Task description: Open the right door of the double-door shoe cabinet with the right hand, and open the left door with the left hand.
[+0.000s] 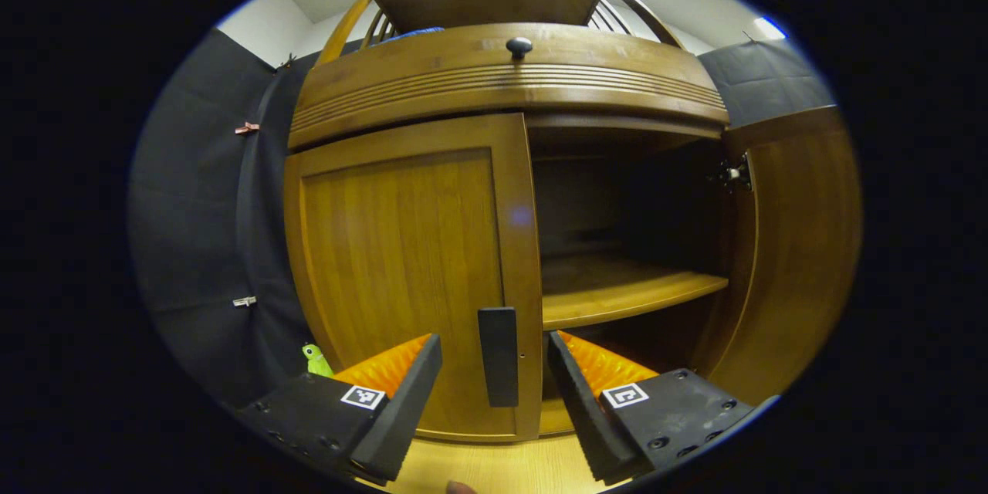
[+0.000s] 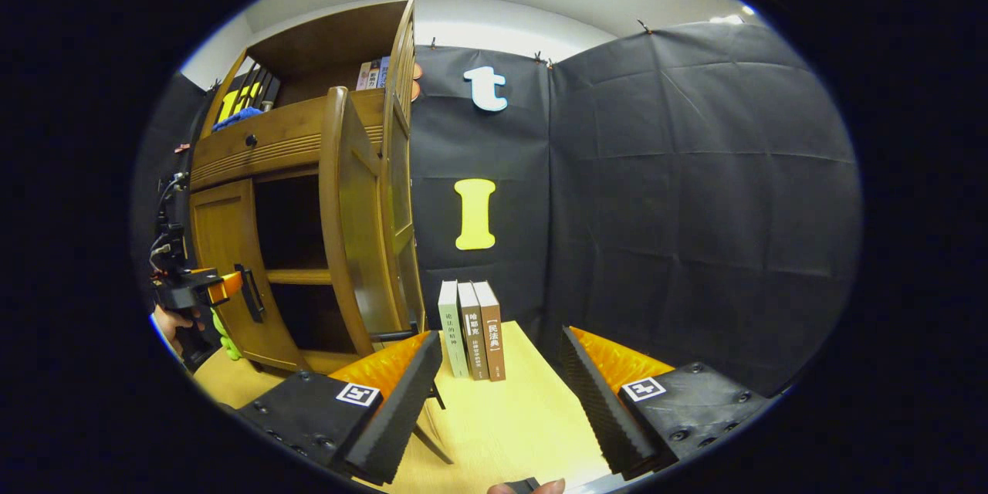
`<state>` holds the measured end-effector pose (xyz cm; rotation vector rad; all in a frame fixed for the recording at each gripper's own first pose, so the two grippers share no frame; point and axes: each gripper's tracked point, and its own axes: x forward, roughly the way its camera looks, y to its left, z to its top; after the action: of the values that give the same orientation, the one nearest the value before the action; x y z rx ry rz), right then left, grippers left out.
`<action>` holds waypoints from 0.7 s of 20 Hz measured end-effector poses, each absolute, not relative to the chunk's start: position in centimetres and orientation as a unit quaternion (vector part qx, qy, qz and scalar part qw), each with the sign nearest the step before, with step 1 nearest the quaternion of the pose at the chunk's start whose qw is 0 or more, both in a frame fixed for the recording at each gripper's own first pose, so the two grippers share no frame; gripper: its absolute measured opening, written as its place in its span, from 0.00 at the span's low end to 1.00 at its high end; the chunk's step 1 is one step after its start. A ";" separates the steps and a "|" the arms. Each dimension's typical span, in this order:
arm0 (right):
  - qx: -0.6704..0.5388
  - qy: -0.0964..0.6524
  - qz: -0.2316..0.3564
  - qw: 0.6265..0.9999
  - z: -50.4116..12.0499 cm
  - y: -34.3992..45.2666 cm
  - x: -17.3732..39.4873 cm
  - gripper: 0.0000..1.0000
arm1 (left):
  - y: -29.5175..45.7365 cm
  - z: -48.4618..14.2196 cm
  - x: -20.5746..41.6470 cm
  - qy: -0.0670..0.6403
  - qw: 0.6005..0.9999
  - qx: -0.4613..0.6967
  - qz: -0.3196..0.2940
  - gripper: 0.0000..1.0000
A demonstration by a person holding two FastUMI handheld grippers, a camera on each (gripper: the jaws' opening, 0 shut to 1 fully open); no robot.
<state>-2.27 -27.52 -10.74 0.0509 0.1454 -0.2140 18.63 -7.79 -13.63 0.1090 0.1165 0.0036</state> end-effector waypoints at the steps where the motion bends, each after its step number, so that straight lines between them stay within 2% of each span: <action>1: 0.025 0.074 -0.109 0.991 -10.7 -27.8 -2.1 0.98 | -7.9 -14.3 19.5 0.063 0.997 0.053 0.000 0.84; 5: 0.029 0.074 -0.125 0.989 -10.8 -29.3 -1.1 0.98 | -7.5 -16.6 21.8 0.086 0.995 0.040 0.010 0.67; 6: 0.025 0.072 -0.130 0.989 -10.7 -29.8 -0.8 0.98 | -7.4 -17.0 22.3 0.089 0.995 0.041 0.011 0.57; 7: 0.023 0.073 -0.133 0.988 -10.8 -30.1 -0.7 1.00 | -7.3 -17.3 22.7 0.090 0.995 0.043 0.014 0.55; 9: 0.023 0.075 -0.136 0.988 -10.9 -30.4 -0.4 0.98 | -7.3 -17.7 23.4 0.090 0.995 0.043 0.017 0.52; 14: 0.014 0.080 -0.140 0.987 -11.1 -30.2 -0.7 0.98 | -7.3 -17.8 23.8 0.086 0.995 0.036 0.024 0.37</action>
<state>-0.71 -30.25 -11.09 0.0278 0.1612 -0.2813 23.82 -7.35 -17.84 0.0714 0.1717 0.0478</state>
